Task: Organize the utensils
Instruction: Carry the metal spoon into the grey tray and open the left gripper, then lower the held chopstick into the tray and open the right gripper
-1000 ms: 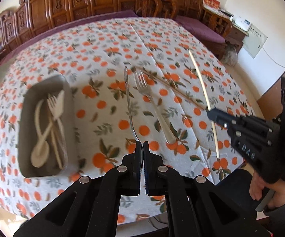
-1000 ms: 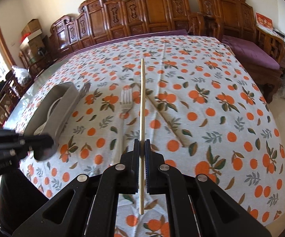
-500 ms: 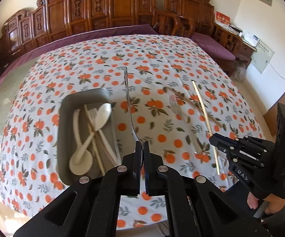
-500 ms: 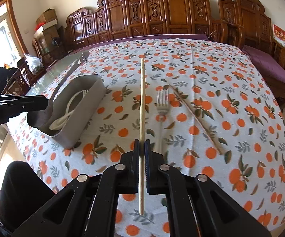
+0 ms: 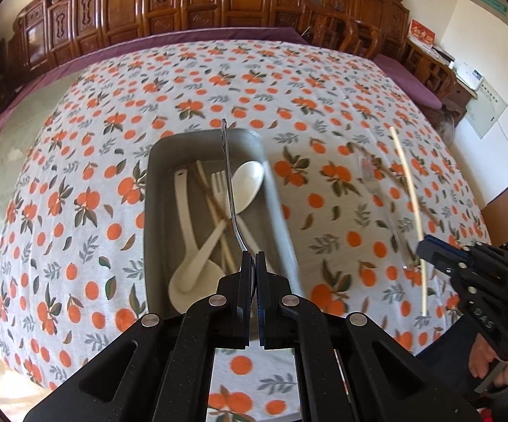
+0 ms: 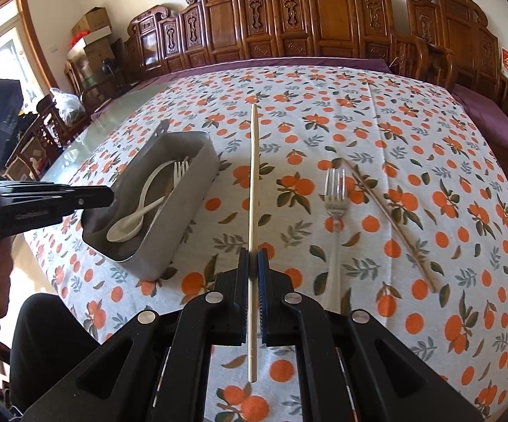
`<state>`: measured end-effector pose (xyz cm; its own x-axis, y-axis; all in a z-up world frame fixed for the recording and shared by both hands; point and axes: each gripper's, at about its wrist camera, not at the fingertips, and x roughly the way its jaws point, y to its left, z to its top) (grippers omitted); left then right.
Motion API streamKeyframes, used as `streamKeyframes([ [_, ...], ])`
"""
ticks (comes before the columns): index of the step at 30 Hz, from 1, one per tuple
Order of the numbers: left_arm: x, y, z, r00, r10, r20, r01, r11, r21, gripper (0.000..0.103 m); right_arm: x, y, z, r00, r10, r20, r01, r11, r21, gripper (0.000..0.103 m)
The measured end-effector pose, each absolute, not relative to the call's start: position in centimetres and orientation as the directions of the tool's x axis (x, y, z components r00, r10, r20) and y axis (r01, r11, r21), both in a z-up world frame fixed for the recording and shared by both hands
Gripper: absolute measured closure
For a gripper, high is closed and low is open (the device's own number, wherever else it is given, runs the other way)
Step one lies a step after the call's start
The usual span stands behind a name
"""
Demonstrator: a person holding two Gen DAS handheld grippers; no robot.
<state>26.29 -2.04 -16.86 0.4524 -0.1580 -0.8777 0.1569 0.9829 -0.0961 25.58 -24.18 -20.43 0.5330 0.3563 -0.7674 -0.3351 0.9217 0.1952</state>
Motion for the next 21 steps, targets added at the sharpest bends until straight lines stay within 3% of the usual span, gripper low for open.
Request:
streamKeyframes([
  [12, 28.2, -0.3, -20.7, 0.378, -0.164, -0.911, 0.135, 0.983, -0.121, 0.101, 27.3, -20.3, -19.3, 0.507, 0.392, -0.767, -0.378, 0.902, 0.211, 0.097],
  [21, 27.5, 1.8, -18.6, 0.435, -0.165, -0.885, 0.114, 0.985, -0.127, 0.101, 29.5, -15.3, -19.2, 0.454, 0.455, -0.766, -0.432, 0.864, 0.258, 0.097],
])
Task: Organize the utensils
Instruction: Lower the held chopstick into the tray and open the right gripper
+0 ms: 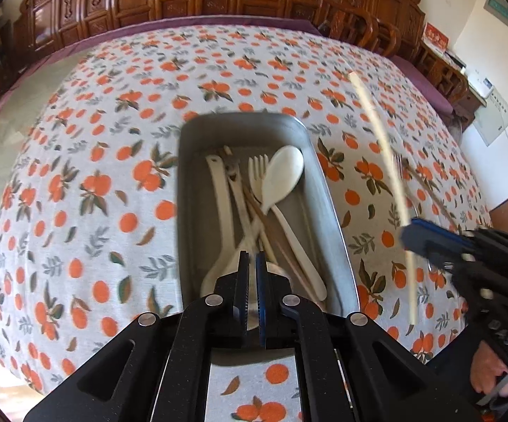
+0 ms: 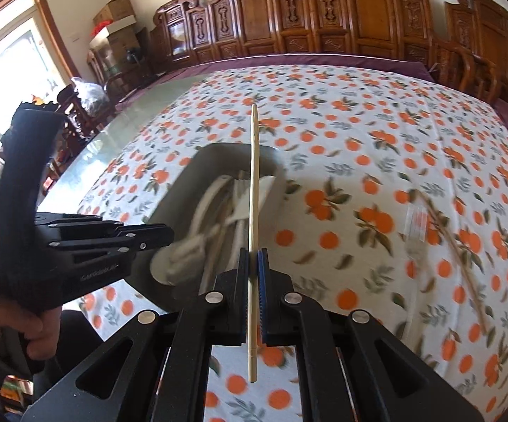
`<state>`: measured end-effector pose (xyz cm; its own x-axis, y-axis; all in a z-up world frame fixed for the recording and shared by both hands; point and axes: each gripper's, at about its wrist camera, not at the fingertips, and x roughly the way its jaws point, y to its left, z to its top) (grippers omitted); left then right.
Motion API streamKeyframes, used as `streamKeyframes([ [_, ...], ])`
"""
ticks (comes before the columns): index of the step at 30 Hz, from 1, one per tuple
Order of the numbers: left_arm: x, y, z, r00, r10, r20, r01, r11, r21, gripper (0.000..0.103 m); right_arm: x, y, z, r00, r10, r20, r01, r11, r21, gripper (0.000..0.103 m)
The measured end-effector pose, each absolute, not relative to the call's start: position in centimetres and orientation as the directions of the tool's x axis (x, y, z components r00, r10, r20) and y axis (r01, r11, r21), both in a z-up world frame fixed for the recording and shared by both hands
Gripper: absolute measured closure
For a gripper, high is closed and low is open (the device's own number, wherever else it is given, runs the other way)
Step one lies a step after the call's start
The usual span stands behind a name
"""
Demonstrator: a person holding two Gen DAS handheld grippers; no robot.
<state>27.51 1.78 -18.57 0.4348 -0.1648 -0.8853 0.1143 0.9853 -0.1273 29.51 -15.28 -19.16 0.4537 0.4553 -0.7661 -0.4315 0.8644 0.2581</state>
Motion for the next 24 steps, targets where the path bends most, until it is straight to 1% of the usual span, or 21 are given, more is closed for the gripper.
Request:
streamKeyframes([
  [5, 26.6, 3.5, -17.1, 0.470, -0.140, -0.872, 0.091, 0.990, -0.110, 0.101, 31.2, -12.3, -19.7, 0.409, 0.496, -0.766, -0.443, 0.842, 0.308, 0.097],
  [10, 26.0, 5.3, -16.3, 0.489, -0.118, -0.864, 0.065, 0.993, -0.099, 0.101, 32.4, -9.4, -20.5, 0.379, 0.511, -0.772, -0.452, 0.830, 0.327, 0.097],
  [18, 25.6, 6.5, -15.6, 0.504, -0.105, -0.857, 0.054, 0.994, -0.090, 0.101, 33.1, -7.7, -22.7, 0.355, 0.476, -0.804, -0.457, 0.839, 0.295, 0.097],
  [24, 25.5, 6.3, -15.2, 0.514, -0.106, -0.851, 0.056, 0.994, -0.090, 0.101, 32.9, -8.1, -22.5, 0.367, 0.481, -0.796, -0.477, 0.832, 0.283, 0.094],
])
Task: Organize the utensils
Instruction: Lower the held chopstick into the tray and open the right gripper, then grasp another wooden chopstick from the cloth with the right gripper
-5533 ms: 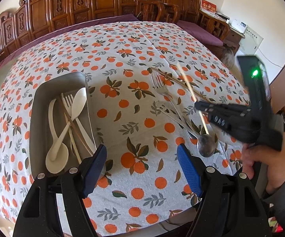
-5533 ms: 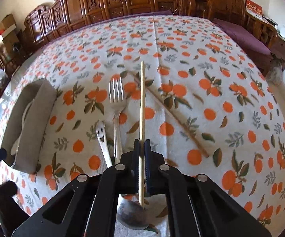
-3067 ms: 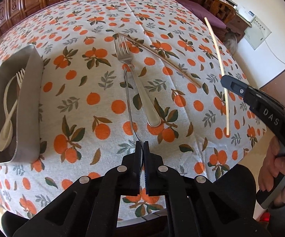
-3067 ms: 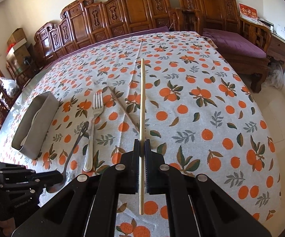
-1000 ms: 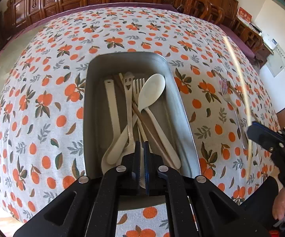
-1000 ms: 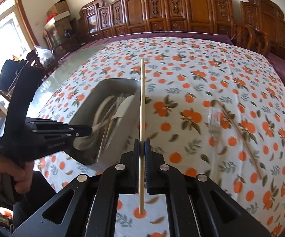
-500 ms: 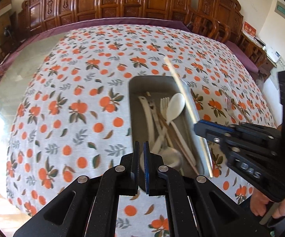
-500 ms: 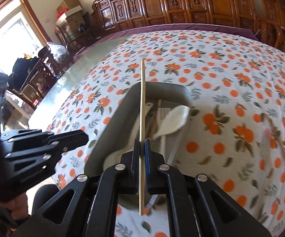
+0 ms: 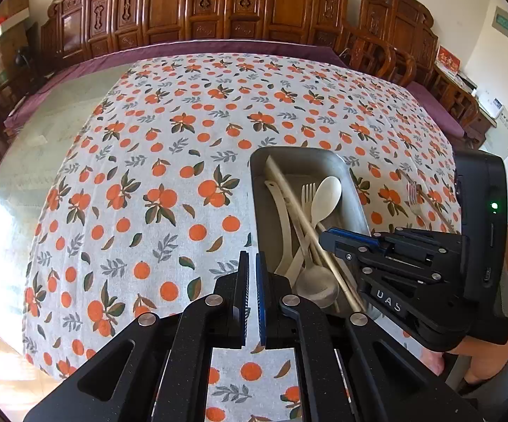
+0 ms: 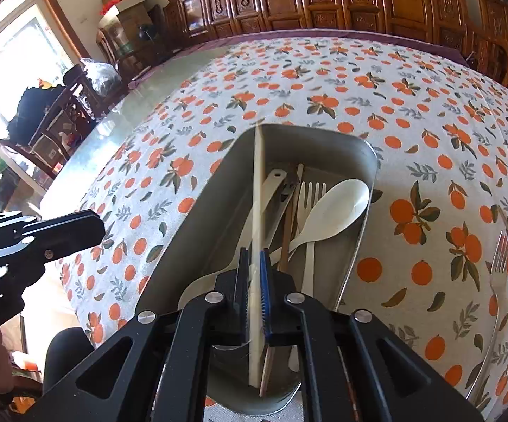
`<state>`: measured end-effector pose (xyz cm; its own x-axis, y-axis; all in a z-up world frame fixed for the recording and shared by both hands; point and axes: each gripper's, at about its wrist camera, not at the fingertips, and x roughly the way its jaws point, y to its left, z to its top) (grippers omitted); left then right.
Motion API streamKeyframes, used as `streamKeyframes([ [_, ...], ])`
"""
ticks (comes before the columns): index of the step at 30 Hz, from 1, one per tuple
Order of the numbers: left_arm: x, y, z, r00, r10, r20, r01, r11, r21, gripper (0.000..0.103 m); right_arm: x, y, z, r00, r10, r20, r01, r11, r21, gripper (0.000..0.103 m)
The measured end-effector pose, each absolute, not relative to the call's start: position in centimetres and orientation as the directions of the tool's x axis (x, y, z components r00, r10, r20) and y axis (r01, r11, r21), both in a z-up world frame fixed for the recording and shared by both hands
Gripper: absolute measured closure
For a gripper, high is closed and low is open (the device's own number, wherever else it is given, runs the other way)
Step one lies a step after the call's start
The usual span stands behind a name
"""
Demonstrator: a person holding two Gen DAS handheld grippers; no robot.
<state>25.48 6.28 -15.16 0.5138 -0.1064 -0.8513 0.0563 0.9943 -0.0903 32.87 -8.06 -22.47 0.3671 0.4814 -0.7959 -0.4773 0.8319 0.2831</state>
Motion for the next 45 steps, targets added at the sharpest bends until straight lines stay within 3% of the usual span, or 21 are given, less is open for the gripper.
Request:
streamKeyframes([
  [8, 25.5, 4.6, -14.6, 0.523, -0.120, -0.844, 0.077, 0.993, -0.094, 0.099, 31.8, -12.4, -20.2, 0.428, 0.481, -0.765, -0.473, 0.840, 0.264, 0.094],
  [12, 25.5, 2.8, -14.3, 0.530, -0.131, -0.838, 0.104, 0.991, -0.089, 0.082, 30.8, -16.4, -19.4, 0.466, 0.463, -0.754, -0.467, 0.852, 0.235, 0.094],
  [22, 26.2, -2.4, -14.6, 0.526, -0.171, -0.833, 0.161, 0.982, -0.100, 0.061, 30.6, -27.3, -19.6, 0.525, 0.352, -0.775, -0.371, 0.914, 0.164, 0.094],
  [24, 26.4, -3.6, -14.7, 0.525, -0.178, -0.833, 0.176, 0.979, -0.098, 0.048, 30.9, -29.2, -19.7, 0.536, 0.329, -0.778, -0.345, 0.926, 0.154, 0.094],
  [26, 26.6, -4.6, -14.8, 0.523, -0.185, -0.832, 0.191, 0.977, -0.097, 0.039, 31.4, -30.9, -19.9, 0.541, 0.319, -0.778, -0.325, 0.933, 0.156, 0.085],
  [30, 27.0, -6.3, -15.0, 0.515, -0.193, -0.835, 0.209, 0.973, -0.096, 0.028, 32.3, -33.0, -20.5, 0.548, 0.293, -0.784, -0.301, 0.943, 0.142, 0.079],
  [45, 28.7, -11.3, -16.6, 0.477, -0.197, -0.856, 0.266, 0.961, -0.073, 0.026, 35.8, -35.8, -26.2, 0.459, 0.240, -0.856, -0.320, 0.943, 0.092, 0.077],
])
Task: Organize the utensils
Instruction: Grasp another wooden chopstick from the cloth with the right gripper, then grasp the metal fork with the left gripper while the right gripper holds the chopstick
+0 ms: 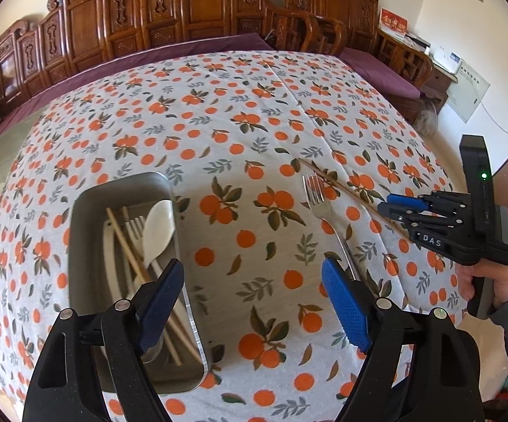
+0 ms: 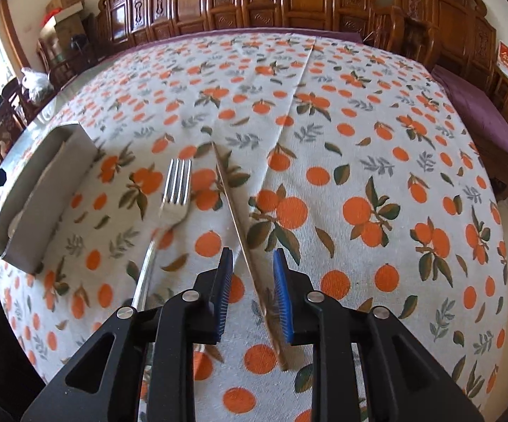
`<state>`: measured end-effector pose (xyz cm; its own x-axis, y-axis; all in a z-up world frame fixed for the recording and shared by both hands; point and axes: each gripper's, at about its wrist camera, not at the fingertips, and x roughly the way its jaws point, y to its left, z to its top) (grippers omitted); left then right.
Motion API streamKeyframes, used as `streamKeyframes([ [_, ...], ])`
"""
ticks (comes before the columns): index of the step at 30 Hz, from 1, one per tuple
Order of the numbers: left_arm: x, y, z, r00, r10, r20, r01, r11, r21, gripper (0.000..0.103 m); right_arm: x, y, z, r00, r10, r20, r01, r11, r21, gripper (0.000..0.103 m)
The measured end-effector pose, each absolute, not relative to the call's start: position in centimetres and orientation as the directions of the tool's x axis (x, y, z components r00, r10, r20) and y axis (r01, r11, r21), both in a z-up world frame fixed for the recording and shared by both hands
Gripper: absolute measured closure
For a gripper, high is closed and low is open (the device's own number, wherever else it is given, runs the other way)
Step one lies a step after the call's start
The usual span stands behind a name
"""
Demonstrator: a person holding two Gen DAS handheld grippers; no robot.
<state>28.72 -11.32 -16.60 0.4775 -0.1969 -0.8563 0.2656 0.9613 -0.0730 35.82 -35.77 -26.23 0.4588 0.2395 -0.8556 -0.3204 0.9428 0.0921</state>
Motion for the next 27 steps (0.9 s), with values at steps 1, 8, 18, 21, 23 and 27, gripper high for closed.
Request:
streamKeyframes([
  [1, 28.8, -11.6, -16.7, 0.474, -0.197, -0.858, 0.268, 0.961, -0.073, 0.026, 35.9, -35.7, -26.4, 0.457, 0.234, -0.858, -0.325, 0.942, 0.084, 0.077],
  [8, 29.6, -14.3, -18.1, 0.449, -0.200, -0.871, 0.298, 0.952, -0.065, 0.026, 35.8, -35.7, -27.2, 0.429, 0.218, -0.877, -0.375, 0.926, 0.046, 0.086],
  [18, 31.0, -17.3, -20.5, 0.407, -0.204, -0.890, 0.315, 0.946, -0.073, 0.026, 34.2, -36.9, -26.9, 0.422, 0.240, -0.874, -0.382, 0.922, 0.068, 0.097],
  [21, 31.2, -18.2, -21.3, 0.397, -0.203, -0.895, 0.325, 0.943, -0.070, 0.026, 33.4, -37.8, -26.2, 0.437, 0.257, -0.862, -0.365, 0.927, 0.091, 0.097],
  [23, 31.3, -18.8, -21.7, 0.391, -0.205, -0.897, 0.332, 0.941, -0.070, 0.026, 32.8, -38.1, -25.7, 0.448, 0.261, -0.855, -0.358, 0.929, 0.096, 0.097],
  [27, 31.7, -20.2, -22.6, 0.378, -0.207, -0.902, 0.349, 0.935, -0.069, 0.036, 31.8, -38.6, -25.1, 0.468, 0.266, -0.843, -0.343, 0.933, 0.104, 0.097],
])
